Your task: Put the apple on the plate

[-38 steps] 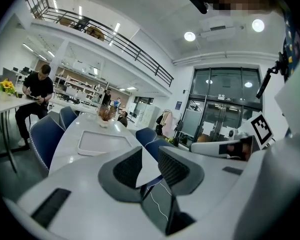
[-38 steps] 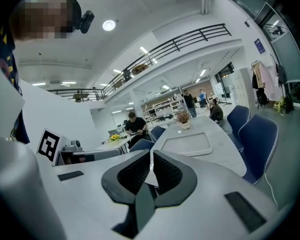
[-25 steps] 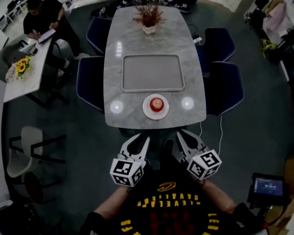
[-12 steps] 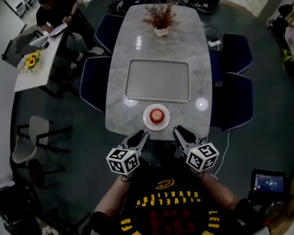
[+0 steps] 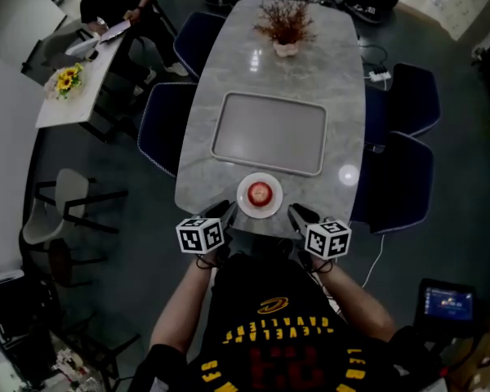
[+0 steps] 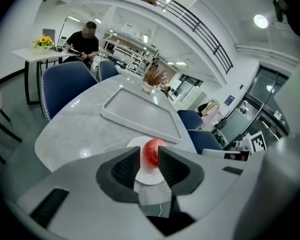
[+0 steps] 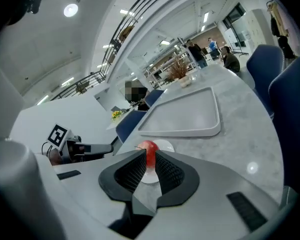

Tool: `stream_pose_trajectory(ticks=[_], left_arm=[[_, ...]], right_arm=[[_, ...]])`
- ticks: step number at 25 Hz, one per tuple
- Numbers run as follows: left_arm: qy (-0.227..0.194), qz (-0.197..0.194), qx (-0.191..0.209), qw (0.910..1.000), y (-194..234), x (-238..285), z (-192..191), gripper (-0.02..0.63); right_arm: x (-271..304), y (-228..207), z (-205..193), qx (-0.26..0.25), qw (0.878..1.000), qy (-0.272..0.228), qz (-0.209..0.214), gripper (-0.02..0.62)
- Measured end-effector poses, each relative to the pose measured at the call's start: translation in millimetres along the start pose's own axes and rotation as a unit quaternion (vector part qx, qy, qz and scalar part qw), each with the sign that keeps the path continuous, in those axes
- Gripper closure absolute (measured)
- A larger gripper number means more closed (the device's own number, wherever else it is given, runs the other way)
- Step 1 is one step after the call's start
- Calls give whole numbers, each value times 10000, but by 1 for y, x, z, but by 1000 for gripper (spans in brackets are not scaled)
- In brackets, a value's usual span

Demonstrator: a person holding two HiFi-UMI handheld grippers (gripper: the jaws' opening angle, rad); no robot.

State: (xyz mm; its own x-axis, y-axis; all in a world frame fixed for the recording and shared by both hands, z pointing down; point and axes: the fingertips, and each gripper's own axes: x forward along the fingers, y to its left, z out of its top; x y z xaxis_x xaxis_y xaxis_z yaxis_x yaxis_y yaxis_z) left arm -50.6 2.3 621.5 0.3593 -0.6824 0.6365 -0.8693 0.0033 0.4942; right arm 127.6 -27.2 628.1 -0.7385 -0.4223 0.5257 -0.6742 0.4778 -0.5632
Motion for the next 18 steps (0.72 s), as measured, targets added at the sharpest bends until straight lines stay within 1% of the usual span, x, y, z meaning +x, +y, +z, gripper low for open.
stream_pose_trajectory(ticks=[3,7,9,12,18], left_arm=[[215,33,-260,9994,16,28,-8,506],[405,-14,-582,9975,34,53,-19,506],[538,29,-631,9966,43,63,-26,506],[734,64,-679,9950,55,75,-34,506],[965,-82,-811,9920,60,89,-45,506]], right_arm=[[25,-24,-10,126,9995,277,-122,540],[49,-52,-18,162,9975,511,-466,540],[57,-59,-21,212,9966,561,-572,540],[70,-60,-29,378,9954,675,-567,540],[85,-63,-47,659,9921,861,-623,540]])
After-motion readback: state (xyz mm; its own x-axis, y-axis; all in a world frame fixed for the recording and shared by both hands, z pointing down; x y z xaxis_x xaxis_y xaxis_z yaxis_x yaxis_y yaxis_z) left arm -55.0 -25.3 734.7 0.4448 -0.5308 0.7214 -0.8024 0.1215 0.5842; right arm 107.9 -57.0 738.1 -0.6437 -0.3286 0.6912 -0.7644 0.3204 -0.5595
